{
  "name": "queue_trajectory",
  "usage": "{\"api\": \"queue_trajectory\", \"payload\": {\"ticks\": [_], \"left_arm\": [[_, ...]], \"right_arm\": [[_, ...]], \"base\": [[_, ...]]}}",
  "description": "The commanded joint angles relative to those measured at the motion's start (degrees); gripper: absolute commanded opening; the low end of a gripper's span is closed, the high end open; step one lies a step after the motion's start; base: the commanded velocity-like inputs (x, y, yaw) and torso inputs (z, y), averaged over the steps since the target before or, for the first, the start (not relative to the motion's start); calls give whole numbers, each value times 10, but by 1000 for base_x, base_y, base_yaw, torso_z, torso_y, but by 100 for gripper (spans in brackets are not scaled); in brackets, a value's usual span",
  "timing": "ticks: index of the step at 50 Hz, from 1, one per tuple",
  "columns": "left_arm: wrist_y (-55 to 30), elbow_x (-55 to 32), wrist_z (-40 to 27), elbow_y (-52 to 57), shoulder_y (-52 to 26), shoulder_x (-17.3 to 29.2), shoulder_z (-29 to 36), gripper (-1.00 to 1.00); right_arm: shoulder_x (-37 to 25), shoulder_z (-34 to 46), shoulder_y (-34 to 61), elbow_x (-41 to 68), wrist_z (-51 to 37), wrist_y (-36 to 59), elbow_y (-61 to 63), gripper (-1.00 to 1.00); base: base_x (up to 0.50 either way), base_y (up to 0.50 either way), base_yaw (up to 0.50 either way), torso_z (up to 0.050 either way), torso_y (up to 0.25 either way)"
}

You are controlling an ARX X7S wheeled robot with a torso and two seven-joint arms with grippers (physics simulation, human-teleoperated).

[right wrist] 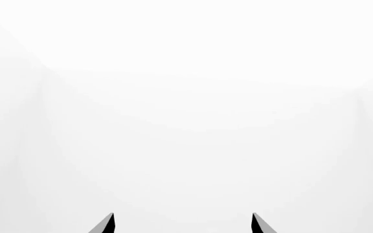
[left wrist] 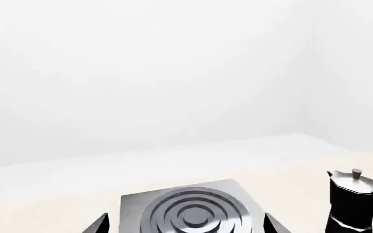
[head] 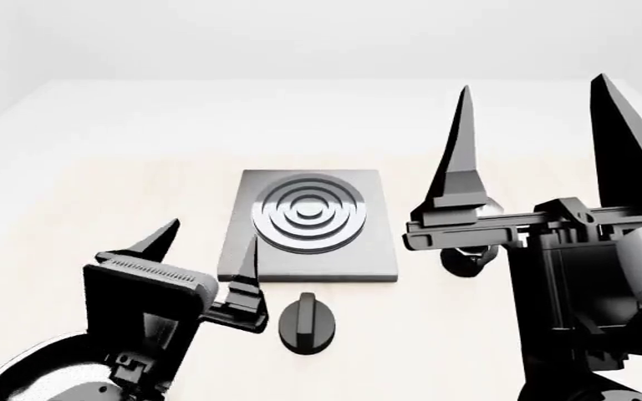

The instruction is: Turn on the stove and put the moka pot on it.

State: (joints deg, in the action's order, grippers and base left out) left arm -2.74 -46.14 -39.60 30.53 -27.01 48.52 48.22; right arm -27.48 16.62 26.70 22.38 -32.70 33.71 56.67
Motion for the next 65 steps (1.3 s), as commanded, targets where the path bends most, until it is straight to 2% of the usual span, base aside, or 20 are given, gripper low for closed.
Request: {"api": "queue_trajectory", "payload": {"ticks": [1,14,23,44,65], "left_arm": [[17,-52,60,-69,26,-40,23,100],[4,-122,123,-99,37,-65,44,100],[10,-120,155,-140,53,-93,61,100],[-8,-123,141,-121,52,-102,72,100],[-24,-120,130,-164,43,-124,76,100]], "right_arm": [[-7,4,6,10,-11,-2,0,100],[-12,10,14,17,-20,-1,2,100],[-15,15,11,16,-22,-11,-4,100],[-22,22,12,19,-29,-14,-3,100],[-28,22,14,25,-33,-19,-4,100]], "base": [[0,0,0,0,0],[0,0,0,0,0],[0,0,0,0,0],[0,0,0,0,0],[0,0,0,0,0]]}}
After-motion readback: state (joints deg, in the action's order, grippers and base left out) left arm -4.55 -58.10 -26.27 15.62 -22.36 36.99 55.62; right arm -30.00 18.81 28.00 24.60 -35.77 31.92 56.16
